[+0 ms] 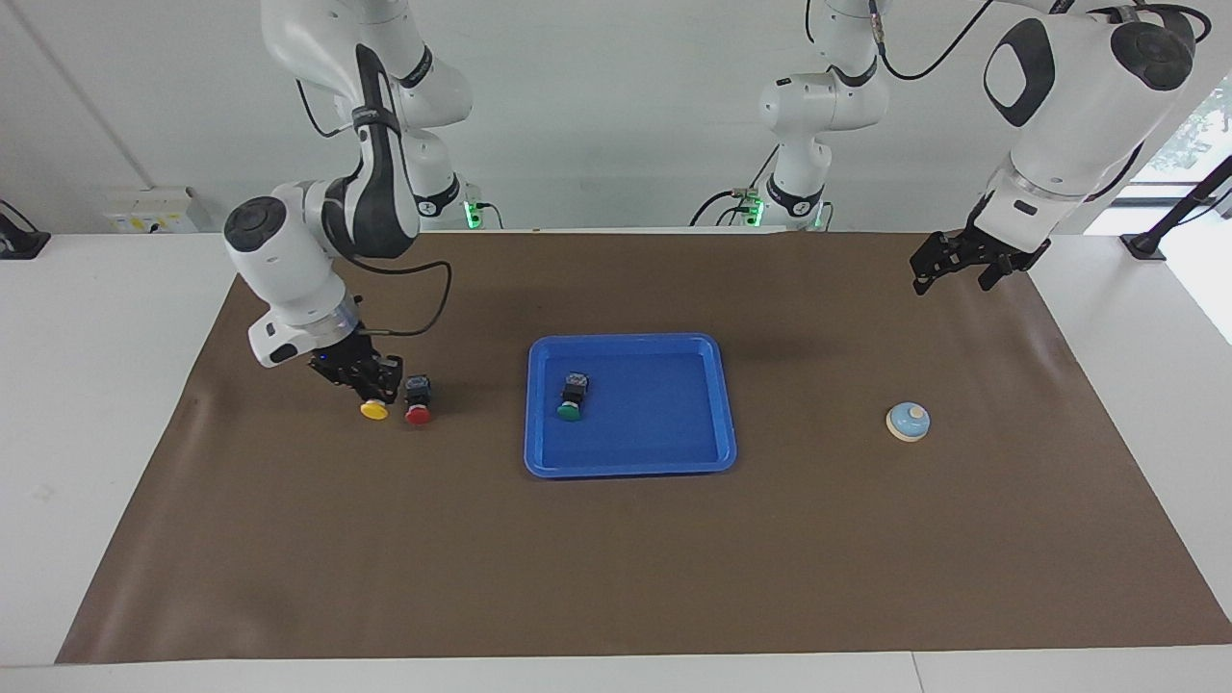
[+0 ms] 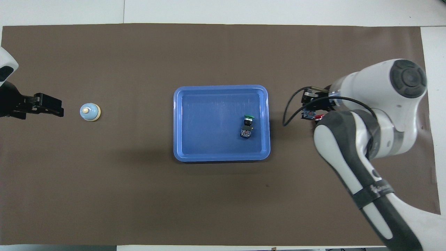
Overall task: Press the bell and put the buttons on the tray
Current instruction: 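Carry the yellow button into the tray beside the green one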
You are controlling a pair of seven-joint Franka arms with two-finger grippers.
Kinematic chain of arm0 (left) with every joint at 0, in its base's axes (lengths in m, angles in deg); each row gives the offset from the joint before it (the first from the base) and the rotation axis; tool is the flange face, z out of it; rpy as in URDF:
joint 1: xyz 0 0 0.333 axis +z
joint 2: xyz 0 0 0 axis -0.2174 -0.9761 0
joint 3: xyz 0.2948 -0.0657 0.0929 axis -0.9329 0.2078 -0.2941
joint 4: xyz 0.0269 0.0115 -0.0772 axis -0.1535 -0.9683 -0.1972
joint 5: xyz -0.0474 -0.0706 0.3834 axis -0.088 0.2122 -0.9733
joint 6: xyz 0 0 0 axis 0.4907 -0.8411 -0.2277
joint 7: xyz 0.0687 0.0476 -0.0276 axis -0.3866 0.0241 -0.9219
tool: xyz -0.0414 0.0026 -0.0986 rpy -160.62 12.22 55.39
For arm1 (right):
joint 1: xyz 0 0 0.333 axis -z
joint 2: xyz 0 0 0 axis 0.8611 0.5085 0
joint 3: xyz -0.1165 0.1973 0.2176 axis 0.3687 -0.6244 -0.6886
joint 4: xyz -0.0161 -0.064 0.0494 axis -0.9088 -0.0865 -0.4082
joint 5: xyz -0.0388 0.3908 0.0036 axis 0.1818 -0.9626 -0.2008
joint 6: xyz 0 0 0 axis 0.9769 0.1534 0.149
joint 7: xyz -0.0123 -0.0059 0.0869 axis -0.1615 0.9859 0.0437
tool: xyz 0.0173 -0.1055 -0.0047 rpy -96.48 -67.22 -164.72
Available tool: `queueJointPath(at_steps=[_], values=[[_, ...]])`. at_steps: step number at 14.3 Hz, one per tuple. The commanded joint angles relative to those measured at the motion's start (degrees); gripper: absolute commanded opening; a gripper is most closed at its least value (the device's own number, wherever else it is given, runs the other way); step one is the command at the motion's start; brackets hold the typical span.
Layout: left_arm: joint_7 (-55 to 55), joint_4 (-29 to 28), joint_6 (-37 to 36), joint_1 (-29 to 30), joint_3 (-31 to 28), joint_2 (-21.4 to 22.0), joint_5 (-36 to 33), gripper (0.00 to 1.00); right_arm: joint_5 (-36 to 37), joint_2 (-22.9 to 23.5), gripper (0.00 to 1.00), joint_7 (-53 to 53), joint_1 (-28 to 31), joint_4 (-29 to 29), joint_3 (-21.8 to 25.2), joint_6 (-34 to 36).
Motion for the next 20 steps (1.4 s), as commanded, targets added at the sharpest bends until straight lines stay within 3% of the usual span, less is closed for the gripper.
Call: queueJointPath(at_steps=[1, 3, 10, 12, 13, 14, 15, 17, 20], values=[[-0.28, -0.08, 0.42, 0.06, -0.12, 0.62, -0.11, 1.00, -0.20, 5.06, 0.00, -12.08, -7.86, 8.44, 0.03, 2.90], [-0.28, -0.08, 0.42, 0.06, -0.12, 0.62, -0.11, 1.00, 0.49, 8.75, 0.00, -19.66, -14.20, 10.65, 0.03, 1.94], [-0.28, -0.08, 0.42, 0.06, -0.12, 0.62, -0.11, 1.00, 0.67, 15.71, 0.00, -26.01, -19.23, 6.97, -0.06, -9.74], [-0.28, -0.08, 0.42, 0.06, -0.12, 0.62, -0.11, 1.00, 0.67, 16.15, 0.11, -26.01, -19.32, 7.14, -0.06, -10.45], [-0.28, -0.08, 0.42, 0.06, -0.12, 0.62, -0.11, 1.00, 0.67, 16.24, 0.33, -26.01, -19.32, 7.06, -0.06, -10.81], [-0.28, -0.08, 0.42, 0.06, -0.12, 0.62, -0.11, 1.00, 0.67, 16.24, 0.91, -26.01, -19.24, 7.06, 0.03, -10.29], [-0.28, -0.08, 0.42, 0.06, -0.12, 0.62, -0.11, 1.00, 0.76, 15.98, 1.00, -25.40, -18.97, 7.14, 0.12, -9.59], [-0.28, -0.08, 0.42, 0.06, -0.12, 0.62, -0.11, 1.00, 0.85, 13.53, 1.00, -23.30, -17.40, 7.49, 0.99, -6.09], [-0.28, -0.08, 0.42, 0.06, -0.12, 0.62, -0.11, 1.00, 0.85, 6.24, 1.00, -6.39, -9.51, 7.15, 1.26, 3.67]])
